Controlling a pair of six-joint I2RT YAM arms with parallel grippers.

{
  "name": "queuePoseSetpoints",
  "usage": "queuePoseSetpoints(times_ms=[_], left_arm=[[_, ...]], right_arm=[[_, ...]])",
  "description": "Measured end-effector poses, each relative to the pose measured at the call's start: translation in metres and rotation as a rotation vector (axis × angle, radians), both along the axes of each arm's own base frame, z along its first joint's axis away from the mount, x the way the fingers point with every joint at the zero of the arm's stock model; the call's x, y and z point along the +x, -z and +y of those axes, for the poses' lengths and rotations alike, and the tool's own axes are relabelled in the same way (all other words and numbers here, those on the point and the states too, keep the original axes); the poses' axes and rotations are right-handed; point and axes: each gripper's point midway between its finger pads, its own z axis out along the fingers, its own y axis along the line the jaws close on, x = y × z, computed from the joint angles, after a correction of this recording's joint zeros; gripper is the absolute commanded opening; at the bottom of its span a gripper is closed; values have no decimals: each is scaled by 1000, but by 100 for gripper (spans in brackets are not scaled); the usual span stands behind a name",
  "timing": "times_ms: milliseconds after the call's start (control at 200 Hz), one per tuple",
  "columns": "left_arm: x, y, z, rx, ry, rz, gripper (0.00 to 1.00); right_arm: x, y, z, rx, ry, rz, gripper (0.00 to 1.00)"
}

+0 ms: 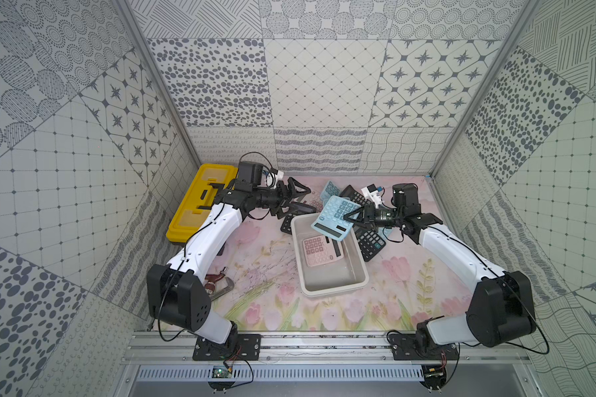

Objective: Put the calculator in the storage box
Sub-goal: Pick up the calculator from the center of the board.

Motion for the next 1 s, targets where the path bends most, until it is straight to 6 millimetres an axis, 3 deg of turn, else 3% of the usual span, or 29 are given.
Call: queuePoseSetpoints(times_ms=[90, 525, 1001], left_arm=[[0, 11, -8, -28, 74, 19, 77], [-13, 32, -42, -158, 307, 92, 59], [-33, 20, -56, -256, 440, 37, 23]], right_arm=[[-4, 1, 2, 11, -28, 13, 8], [-29, -5, 37, 81, -190, 17, 8], [-40, -22, 42, 162, -269, 5, 15]])
